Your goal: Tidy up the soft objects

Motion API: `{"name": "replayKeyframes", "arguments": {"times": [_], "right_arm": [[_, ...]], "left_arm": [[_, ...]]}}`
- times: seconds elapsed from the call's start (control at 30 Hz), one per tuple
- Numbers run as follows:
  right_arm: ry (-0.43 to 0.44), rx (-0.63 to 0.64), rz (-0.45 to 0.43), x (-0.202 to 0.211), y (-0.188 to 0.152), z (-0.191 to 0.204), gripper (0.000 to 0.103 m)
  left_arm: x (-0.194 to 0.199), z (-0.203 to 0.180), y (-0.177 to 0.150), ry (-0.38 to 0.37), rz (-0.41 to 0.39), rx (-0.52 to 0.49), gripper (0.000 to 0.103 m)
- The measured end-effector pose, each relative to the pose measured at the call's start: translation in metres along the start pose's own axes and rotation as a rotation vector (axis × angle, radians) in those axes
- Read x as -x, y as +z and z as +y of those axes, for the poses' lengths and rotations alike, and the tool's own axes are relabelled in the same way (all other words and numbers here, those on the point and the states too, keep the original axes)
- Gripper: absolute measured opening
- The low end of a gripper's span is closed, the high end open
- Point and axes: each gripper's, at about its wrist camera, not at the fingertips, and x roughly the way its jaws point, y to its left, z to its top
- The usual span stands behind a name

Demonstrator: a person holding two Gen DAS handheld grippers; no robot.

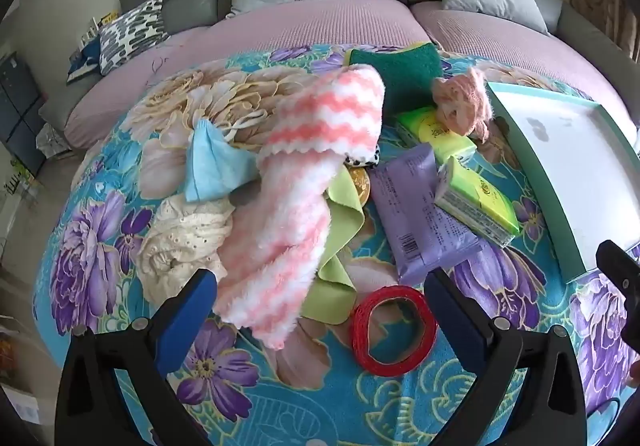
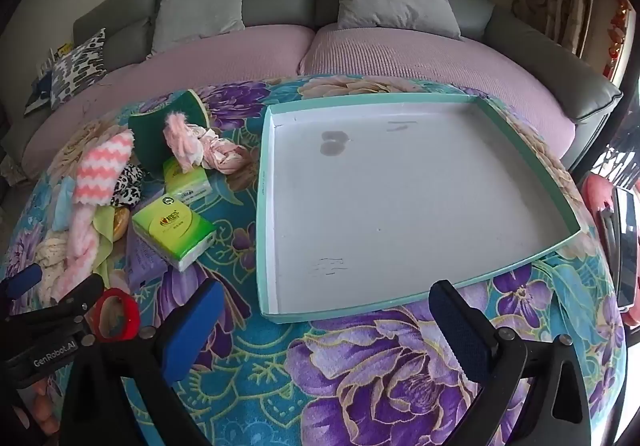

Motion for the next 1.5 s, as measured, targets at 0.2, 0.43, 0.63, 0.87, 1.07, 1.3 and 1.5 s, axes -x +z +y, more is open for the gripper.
{"name": "replayKeyframes", "arguments": {"times": [0.2,0.43,0.63,0.87,1.07,1.3,1.5], "right_arm": [[0.008,-0.001,0.006,0.001,-0.001,0.002,0.103],[0.013,0.000,0.008,-0.001,-0.001,-0.010,0.103],[0.008,-0.012,0.011,-0.002,-0.001,-0.007,0.103],[0.008,-0.013,0.018,-0.003,-0.001,-0.008,0.103],[0.005,-0.009,0.023,-0.006,-0.002,-0.006,0.103],[0.005,-0.011,0.024,-0.007,-0.002,-0.007,0.103],[0.004,-0.013,0.025,-0.008,-0.002,-0.007,0.103]], "left_arm": [[0.001,-0.004,0.008,0.029,-0.006,-0.012,0.103],[0.010,0.000,0.000,0.021,-0.055,-0.010,0.103],[0.013,-0.001,0.000,0.026,-0.060,-0.014,0.103],[0.014,-0.001,0.001,0.032,-0.053,-0.016,0.103],[0.013,-0.002,0.001,0.035,-0.050,-0.017,0.103],[0.012,-0.003,0.001,0.038,-0.049,-0.022,0.103],[0.012,-0.004,0.002,0.040,-0.047,-0.024,0.103]]}}
